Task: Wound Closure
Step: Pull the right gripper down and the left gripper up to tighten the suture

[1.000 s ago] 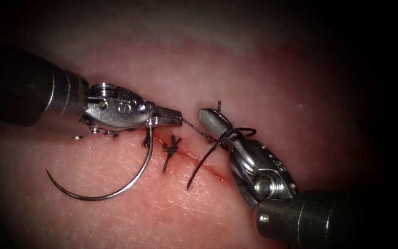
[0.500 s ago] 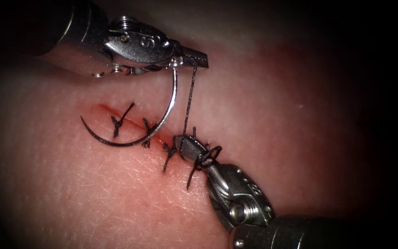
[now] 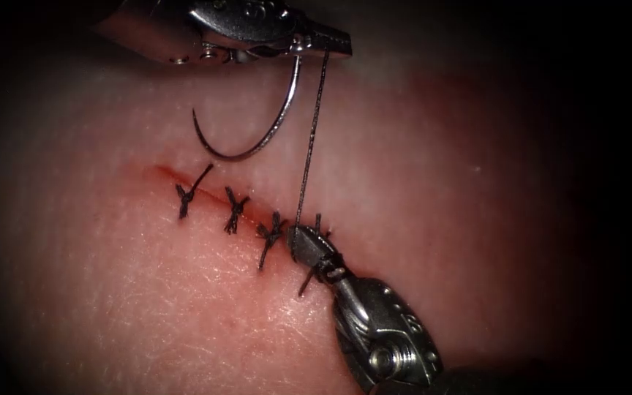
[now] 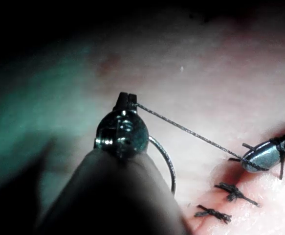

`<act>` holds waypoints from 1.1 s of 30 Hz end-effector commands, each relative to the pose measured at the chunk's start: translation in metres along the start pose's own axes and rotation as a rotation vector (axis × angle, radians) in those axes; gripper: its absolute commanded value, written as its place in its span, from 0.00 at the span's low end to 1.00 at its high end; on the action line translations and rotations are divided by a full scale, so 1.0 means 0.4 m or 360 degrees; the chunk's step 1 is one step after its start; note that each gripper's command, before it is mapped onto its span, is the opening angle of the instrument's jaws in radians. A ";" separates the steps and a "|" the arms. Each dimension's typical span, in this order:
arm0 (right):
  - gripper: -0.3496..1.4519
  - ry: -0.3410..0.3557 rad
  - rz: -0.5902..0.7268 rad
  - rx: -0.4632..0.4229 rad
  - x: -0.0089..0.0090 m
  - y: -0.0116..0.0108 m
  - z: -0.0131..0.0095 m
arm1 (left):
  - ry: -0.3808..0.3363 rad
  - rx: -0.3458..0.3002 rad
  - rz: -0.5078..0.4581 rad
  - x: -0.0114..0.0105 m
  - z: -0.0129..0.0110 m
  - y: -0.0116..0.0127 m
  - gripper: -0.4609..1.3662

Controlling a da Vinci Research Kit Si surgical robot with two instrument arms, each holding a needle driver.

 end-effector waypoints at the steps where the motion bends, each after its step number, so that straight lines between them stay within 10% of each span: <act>1: 0.00 -0.0009 -0.0003 -0.0013 -0.0002 0.0002 -0.0001 | 0.0014 0.0009 -0.0006 -0.0004 0.0001 -0.0004 0.06; 12: 0.00 -0.0025 -0.0027 -0.0033 -0.0084 0.0007 -0.0017 | 0.0133 0.0082 -0.0024 -0.0011 0.0041 -0.0093 0.06; 33: 0.00 -0.0037 -0.0036 -0.0024 -0.0102 -0.0038 -0.0042 | 0.0188 0.0137 0.0070 0.0024 0.0131 -0.0142 0.06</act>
